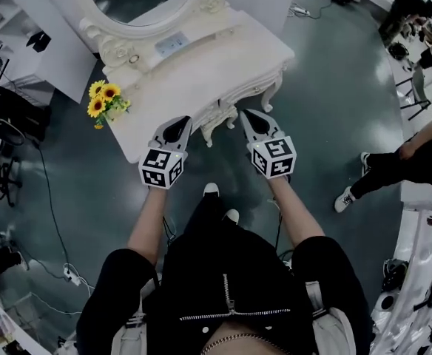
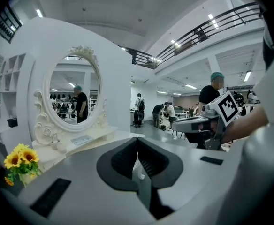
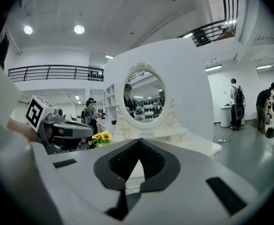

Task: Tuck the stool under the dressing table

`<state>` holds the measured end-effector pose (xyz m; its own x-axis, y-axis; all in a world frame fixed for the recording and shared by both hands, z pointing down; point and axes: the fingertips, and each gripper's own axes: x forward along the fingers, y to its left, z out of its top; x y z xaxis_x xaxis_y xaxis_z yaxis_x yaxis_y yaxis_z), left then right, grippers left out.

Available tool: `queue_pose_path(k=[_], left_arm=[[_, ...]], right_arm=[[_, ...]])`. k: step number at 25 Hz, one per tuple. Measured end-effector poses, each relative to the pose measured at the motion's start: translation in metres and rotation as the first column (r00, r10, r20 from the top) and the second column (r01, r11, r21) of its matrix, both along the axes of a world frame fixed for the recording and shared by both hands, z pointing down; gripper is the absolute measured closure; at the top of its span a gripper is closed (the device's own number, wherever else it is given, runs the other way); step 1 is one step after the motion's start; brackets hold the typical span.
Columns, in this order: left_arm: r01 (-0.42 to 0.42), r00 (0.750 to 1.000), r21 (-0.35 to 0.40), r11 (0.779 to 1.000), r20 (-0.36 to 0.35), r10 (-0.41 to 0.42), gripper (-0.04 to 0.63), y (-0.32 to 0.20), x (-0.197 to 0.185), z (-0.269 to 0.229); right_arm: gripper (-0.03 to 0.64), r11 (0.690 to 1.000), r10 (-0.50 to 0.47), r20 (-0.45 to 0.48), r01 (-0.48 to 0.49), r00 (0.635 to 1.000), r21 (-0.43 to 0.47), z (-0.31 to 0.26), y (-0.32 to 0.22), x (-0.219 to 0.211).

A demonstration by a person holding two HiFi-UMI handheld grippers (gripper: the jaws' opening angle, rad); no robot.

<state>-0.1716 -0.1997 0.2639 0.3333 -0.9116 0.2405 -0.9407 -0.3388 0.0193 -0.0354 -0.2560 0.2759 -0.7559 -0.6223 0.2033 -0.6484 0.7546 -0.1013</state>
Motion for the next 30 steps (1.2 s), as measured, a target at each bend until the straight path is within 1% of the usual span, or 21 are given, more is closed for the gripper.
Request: queue_pose_path(k=[5, 9, 18, 30], left_arm=[[0.024, 1.000, 0.041, 0.999, 0.015, -0.024, 0.574, 0.009, -0.009, -0.022], [0.031, 0.999, 0.058, 0.998, 0.014, -0.031, 0.574, 0.016, -0.010, -0.028], [0.031, 0.999, 0.043, 0.999, 0.010, -0.032, 0.574, 0.026, -0.010, -0.019], [0.019, 1.000, 0.033, 0.999, 0.004, -0.019, 0.574, 0.027, 0.005, -0.012]], right_arm=[[0.615, 0.996, -0.017, -0.001, 0.017, 1.000, 0.092, -0.041, 0.014, -0.003], [0.615, 0.992, -0.014, -0.002, 0.014, 1.000, 0.129, -0.054, 0.024, 0.000], [0.615, 0.993, -0.007, -0.002, 0.007, 1.000, 0.121, -0.045, 0.033, 0.004], [0.614, 0.993, 0.009, 0.003, -0.009, 1.000, 0.117, -0.042, 0.032, 0.019]])
